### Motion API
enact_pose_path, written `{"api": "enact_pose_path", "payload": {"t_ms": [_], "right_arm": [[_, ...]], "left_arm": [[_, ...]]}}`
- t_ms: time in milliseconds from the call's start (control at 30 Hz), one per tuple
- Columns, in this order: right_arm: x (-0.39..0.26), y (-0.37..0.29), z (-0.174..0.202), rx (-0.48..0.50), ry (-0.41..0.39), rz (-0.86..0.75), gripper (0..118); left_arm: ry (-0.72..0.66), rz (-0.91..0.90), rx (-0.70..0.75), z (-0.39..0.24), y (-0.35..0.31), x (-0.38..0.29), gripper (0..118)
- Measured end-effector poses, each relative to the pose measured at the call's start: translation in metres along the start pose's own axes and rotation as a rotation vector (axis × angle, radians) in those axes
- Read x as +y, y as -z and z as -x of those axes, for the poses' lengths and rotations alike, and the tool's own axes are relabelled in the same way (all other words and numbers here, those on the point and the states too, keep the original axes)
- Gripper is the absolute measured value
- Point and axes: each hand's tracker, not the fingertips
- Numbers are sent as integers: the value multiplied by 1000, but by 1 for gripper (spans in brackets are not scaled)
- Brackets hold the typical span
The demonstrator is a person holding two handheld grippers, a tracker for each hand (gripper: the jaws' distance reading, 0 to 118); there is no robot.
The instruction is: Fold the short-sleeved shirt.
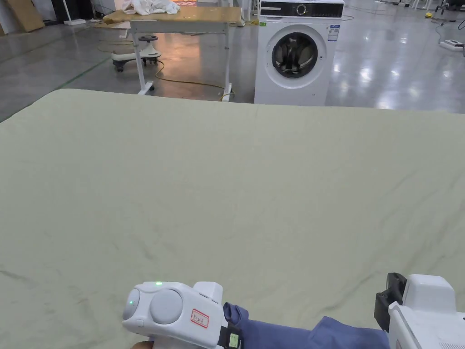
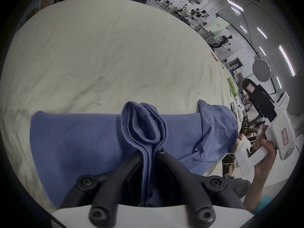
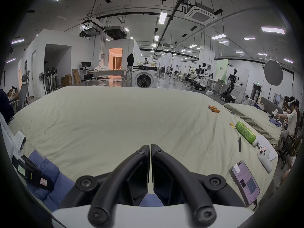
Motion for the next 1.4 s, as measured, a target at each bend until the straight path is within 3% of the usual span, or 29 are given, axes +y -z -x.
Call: {"api": "enact_pose_path", "payload": {"t_ms": [67, 200, 267, 400, 500, 667, 767, 867, 1400], "right_arm": [[-2, 1, -1, -1, 1, 4, 1], [-5, 2, -2, 4, 4, 16, 1], [-5, 2, -2, 3, 7, 16, 1], [-5, 0, -2, 7, 12, 15, 1], [-4, -2, -3, 4, 15, 12, 1], [-5, -4, -7, -5, 17, 9, 1], [-6, -5, -8, -9, 14, 13, 1], [-9, -6, -9, -12, 8, 18, 1], [-12, -9, -8, -12, 9, 26, 1]], "left_arm": [[-7, -4, -5, 3, -2, 1, 9], [-5, -34, -64, 1, -24, 2, 33], [24, -56, -77, -2, -39, 4, 38], [-4, -121, -114, 1, -62, 9, 36], [5, -147, -118, 4, -67, 9, 16], [18, -115, -52, 9, -49, 1, 6], [27, -48, -50, 8, -30, -11, 6], [57, 30, -144, -1, -10, -25, 6], [164, -23, -163, -26, 4, -53, 6]]}}
